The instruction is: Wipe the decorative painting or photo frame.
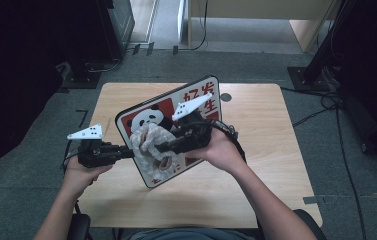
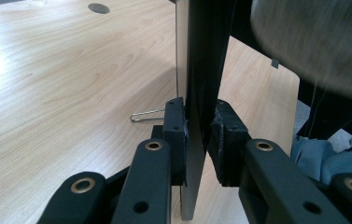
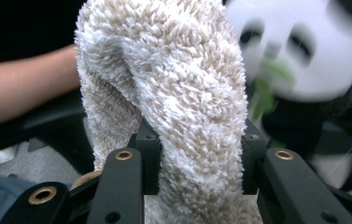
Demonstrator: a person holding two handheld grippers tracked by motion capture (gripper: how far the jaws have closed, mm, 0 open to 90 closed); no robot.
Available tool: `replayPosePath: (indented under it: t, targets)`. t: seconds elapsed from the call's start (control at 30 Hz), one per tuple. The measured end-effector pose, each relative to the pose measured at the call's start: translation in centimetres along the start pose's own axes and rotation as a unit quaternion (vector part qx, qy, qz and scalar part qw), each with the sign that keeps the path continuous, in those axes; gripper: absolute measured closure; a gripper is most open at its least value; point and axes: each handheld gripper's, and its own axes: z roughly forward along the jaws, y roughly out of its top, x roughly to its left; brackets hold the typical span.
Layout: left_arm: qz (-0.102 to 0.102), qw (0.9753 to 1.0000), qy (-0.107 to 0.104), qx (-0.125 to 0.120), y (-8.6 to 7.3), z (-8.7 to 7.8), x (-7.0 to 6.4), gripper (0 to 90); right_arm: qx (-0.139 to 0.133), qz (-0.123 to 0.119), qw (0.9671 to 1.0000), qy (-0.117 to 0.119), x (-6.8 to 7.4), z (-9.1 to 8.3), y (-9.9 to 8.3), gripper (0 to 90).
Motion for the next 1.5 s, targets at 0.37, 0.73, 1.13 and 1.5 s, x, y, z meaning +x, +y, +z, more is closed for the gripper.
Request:
replayPosePath:
  t: [0.37,0.73,1.13,1.5]
  targets:
    - [-0.001,1.0,-0.001,-0.002,0.0,0.0,0.0,78.2,-0.037,-0.026,0.9985,-0.032,0.1,-2.5,7.4,62.9]
    - [0.001,1.0,-0.002,-0.002,0.0,0.0,0.1,78.2,-0.034,-0.038,0.9972,-0.054,-0.8,-0.1,12.6,62.1]
    - [0.003,1.0,0.0,-0.002,0.0,0.0,0.0,78.2,0.006,0.003,0.998,-0.063,-2.2,2.5,12.9,60.9]
    - [0.001,1.0,0.003,0.0,-0.1,-0.1,0.0,78.5,-0.008,0.014,0.9981,-0.06,-2.9,2.2,12.1,60.8]
